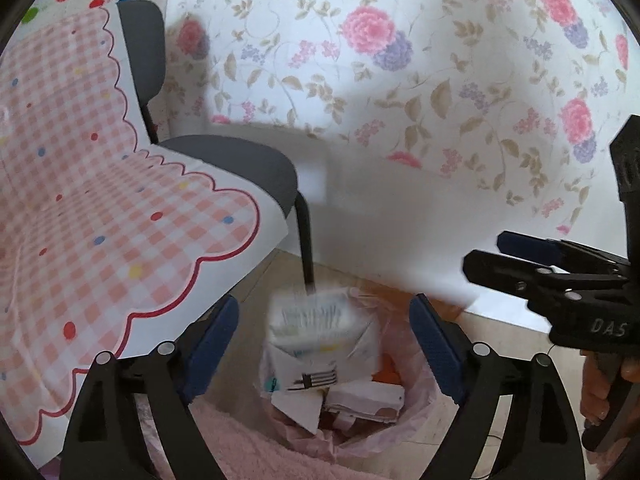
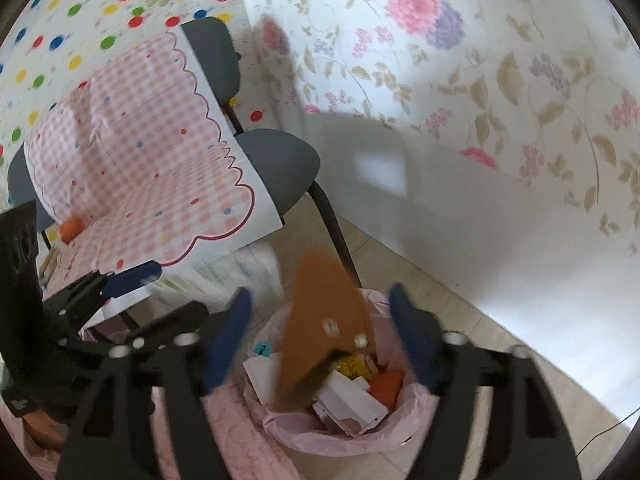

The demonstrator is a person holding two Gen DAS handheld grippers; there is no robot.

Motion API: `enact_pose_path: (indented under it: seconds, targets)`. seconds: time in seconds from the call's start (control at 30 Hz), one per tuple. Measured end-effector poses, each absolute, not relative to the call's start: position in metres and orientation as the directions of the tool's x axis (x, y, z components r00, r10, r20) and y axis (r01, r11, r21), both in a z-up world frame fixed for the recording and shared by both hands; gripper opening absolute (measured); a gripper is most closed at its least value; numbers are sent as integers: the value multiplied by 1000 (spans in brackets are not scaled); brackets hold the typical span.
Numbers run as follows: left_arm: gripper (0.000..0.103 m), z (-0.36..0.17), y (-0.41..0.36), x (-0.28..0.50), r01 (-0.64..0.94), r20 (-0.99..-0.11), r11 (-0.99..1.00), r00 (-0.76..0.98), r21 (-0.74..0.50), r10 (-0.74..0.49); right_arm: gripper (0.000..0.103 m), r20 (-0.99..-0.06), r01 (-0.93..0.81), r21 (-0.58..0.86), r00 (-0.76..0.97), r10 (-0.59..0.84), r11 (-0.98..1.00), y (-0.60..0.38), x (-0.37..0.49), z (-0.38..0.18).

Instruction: Collect trash

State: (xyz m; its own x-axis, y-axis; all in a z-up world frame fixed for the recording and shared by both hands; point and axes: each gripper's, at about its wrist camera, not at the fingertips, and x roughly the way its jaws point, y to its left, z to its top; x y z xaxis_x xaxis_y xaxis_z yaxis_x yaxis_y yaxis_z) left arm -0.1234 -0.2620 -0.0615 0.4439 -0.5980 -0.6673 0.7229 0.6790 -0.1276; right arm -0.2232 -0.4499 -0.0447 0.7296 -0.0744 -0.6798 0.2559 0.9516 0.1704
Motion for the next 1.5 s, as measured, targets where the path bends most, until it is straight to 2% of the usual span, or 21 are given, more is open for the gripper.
enact_pose_path:
  seconds: [0.33,0.5,0.63,0.97,1.1,1.5]
  targets:
    - [87,-45,-220,-121,643,-661,753,508,-136,-553,74,-681,258,142,726,-94,956,-443,-226,-39]
    - [88,-33,-193,-120,590,-672,798,543,-120,-503,83,-669,214,116,739,-83,970,-426,-225,-25]
    - [91,-20,-167,-120,550,-686,828,560,-113,-465,97,-655,154,108,754,-46,982,-406,-222,-8]
    - [97,14,-98,-127,356,-680,934,677,-31,-281,97,-643,-75,120,754,135,990,-334,-195,31]
    - [97,24,-73,-129,256,-679,966,714,23,-173,97,-619,-124,76,772,145,989,-308,-186,45]
    - [97,48,7,-149,-8,-694,999,719,53,42,97,-601,-217,6,780,177,976,-256,-163,64]
